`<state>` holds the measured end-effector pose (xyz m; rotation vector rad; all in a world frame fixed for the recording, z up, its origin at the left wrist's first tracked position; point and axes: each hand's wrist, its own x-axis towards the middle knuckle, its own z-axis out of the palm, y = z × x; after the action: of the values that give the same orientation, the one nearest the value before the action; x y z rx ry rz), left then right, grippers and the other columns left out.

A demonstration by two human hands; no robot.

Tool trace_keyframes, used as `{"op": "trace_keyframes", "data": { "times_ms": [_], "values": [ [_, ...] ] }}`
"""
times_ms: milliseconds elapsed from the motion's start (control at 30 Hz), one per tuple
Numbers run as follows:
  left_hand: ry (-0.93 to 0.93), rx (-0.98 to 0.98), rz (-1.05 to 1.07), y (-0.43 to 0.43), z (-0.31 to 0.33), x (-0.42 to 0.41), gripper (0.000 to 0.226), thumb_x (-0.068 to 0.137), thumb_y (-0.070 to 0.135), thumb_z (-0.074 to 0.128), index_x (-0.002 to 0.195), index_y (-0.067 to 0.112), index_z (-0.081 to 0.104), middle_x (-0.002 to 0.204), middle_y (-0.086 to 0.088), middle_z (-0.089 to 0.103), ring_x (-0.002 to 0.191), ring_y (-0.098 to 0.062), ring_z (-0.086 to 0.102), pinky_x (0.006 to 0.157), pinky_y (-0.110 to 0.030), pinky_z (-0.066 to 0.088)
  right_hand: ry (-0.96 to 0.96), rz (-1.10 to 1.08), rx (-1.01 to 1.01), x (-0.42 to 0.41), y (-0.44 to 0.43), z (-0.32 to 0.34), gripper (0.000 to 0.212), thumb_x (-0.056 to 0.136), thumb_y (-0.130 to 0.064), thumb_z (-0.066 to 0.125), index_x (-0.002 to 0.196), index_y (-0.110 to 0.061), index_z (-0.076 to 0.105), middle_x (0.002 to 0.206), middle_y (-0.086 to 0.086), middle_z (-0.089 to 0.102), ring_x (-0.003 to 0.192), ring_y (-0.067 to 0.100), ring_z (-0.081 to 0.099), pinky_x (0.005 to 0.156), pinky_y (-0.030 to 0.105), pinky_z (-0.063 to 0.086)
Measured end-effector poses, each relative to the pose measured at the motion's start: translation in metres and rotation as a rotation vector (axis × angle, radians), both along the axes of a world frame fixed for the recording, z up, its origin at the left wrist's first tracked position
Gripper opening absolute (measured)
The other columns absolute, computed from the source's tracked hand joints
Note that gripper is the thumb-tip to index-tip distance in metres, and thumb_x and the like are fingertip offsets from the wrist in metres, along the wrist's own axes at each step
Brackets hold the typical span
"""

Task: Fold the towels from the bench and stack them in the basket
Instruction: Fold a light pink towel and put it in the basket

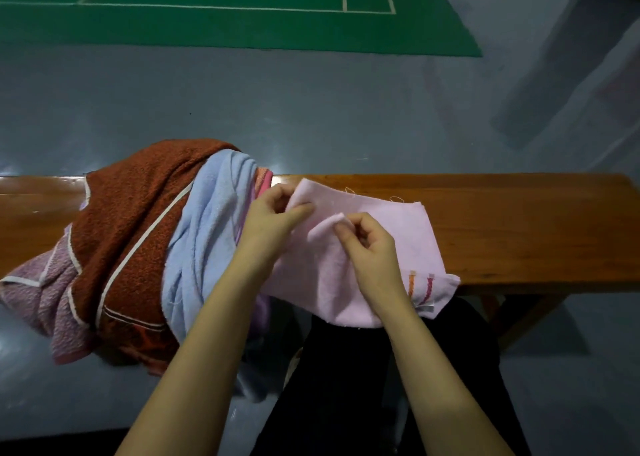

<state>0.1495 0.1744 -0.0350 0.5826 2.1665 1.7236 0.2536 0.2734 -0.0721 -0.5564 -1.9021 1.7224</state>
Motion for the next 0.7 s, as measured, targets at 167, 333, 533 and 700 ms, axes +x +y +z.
{"op": "trace_keyframes", "data": {
  "times_ms": [167, 333, 533, 700],
  "values": [
    [0.065, 0.076, -0.114, 0.010, 0.017, 0.046, 0.008, 0.089, 0.016, 0.064, 0.088, 0.014, 0.072, 0.075, 0.009, 0.071, 0.073, 0.004, 0.061, 0.067, -0.011, 0.046, 0.098, -0.030, 0.027, 0.028, 0.007, 0.028, 0.020, 0.092, -0.008, 0.058, 0.088, -0.028, 0.062, 0.085, -0.016, 0.065, 0.090, 0.002, 0.061, 0.078, 0.013, 0.047],
    [0.127, 0.077, -0.204, 0.015, 0.026, 0.069, 0.012, 0.087, 0.012, 0.065, 0.092, 0.022, 0.070, 0.089, 0.007, 0.073, 0.087, -0.002, 0.066, 0.078, -0.014, 0.049, 0.101, -0.035, 0.058, 0.053, 0.014, 0.042, 0.026, 0.091, -0.010, 0.061, 0.083, -0.034, 0.062, 0.086, -0.022, 0.066, 0.091, 0.001, 0.062, 0.080, 0.015, 0.049],
    [0.218, 0.034, -0.225, 0.016, 0.033, 0.079, 0.005, 0.086, 0.014, 0.067, 0.088, 0.018, 0.071, 0.083, 0.007, 0.071, 0.083, -0.004, 0.066, 0.078, -0.018, 0.051, 0.071, -0.053, 0.149, 0.066, 0.017, 0.050, 0.029, 0.090, -0.010, 0.063, 0.077, -0.035, 0.059, 0.082, -0.025, 0.063, 0.085, 0.002, 0.060, 0.080, 0.020, 0.050],
    [0.356, -0.010, -0.261, 0.013, 0.032, 0.076, 0.016, 0.088, 0.011, 0.064, 0.092, 0.025, 0.071, 0.088, 0.014, 0.071, 0.089, -0.002, 0.065, 0.082, -0.018, 0.050, 0.062, -0.072, 0.078, 0.067, 0.019, 0.050, 0.020, 0.087, -0.013, 0.067, 0.097, -0.027, 0.058, 0.081, -0.006, 0.064, 0.086, 0.008, 0.063, 0.082, 0.024, 0.051]
  ]
}}
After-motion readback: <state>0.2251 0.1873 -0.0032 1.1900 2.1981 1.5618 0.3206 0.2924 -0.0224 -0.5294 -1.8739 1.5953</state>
